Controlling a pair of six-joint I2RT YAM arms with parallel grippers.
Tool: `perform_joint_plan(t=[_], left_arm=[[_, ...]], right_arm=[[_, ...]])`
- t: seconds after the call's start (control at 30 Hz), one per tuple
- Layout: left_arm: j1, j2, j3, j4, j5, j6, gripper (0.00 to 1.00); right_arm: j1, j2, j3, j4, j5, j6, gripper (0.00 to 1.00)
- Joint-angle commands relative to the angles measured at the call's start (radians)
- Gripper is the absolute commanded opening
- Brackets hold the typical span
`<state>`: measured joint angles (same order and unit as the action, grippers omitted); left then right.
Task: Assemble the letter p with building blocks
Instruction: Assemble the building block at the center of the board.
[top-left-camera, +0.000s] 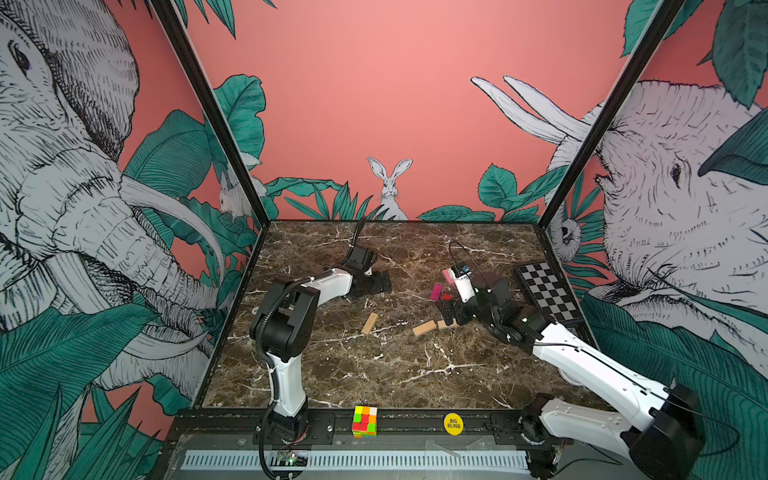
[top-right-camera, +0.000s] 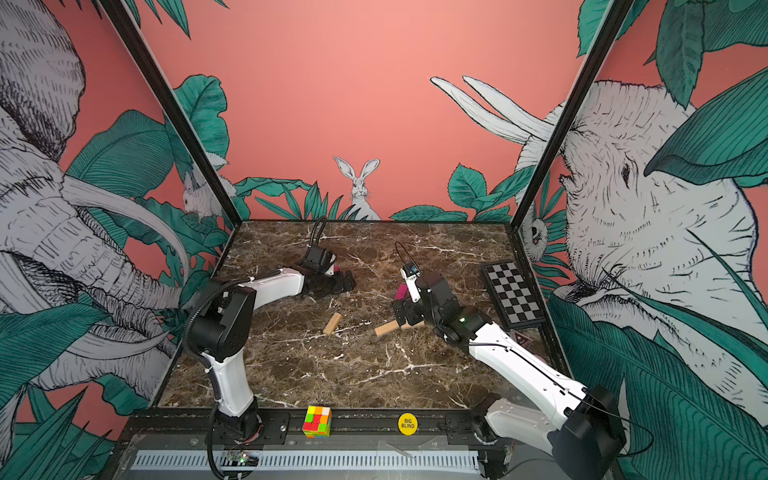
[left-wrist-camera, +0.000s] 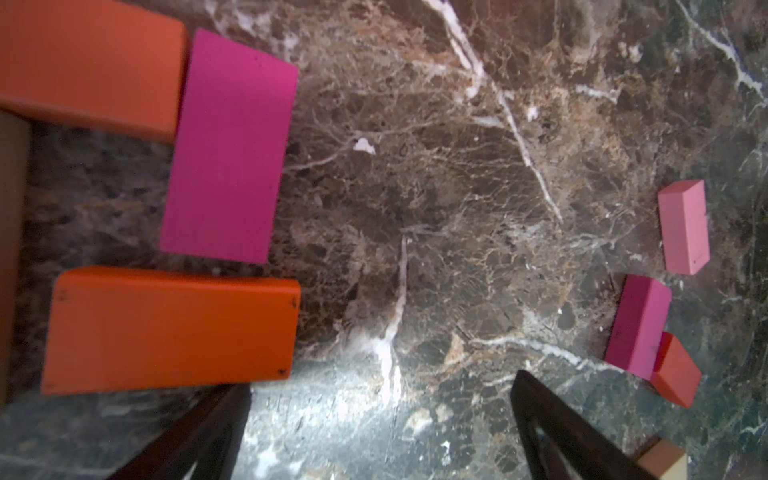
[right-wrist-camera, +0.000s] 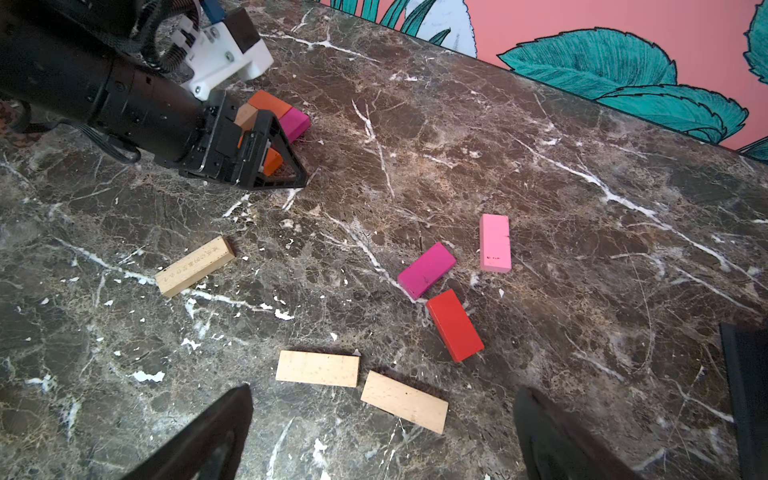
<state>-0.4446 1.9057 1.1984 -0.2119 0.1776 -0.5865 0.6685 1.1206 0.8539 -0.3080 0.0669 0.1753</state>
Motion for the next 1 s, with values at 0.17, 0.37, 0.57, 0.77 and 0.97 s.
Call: perform_joint_plan(t=[0.17,0.37,0.57,0.77,0.97], left_arm=[[-0.053,-0.015,0.032,-0.057,-0.04,-0.001,0.99],[-0.117,-0.004,0.09,-0.097,-0.083,0.012,0.99],[-0.116,0.082,0.189,-0.145,-0.1,0.024,0.99],[-0.117,0.143,0.245,-0.177,-0.129,0.05,0.99],[-0.117,0.164,0.275,-0.22,-0.182,0.083,0.99]], right_arm=[[-0.004,0.022,0.012,0.005,-0.008,0.013,0.98],[-0.003,0.05,0.024,0.014,-0.025,0.02,0.98],[-0.003,0.057,0.032,0.001,-0.032,0.023,0.98],[-0.003,0.037,0.021,-0.019,-0.024,0.023,0.98],[-0.003,0.035,0.017,-0.018,-0.029,0.029,0.98]])
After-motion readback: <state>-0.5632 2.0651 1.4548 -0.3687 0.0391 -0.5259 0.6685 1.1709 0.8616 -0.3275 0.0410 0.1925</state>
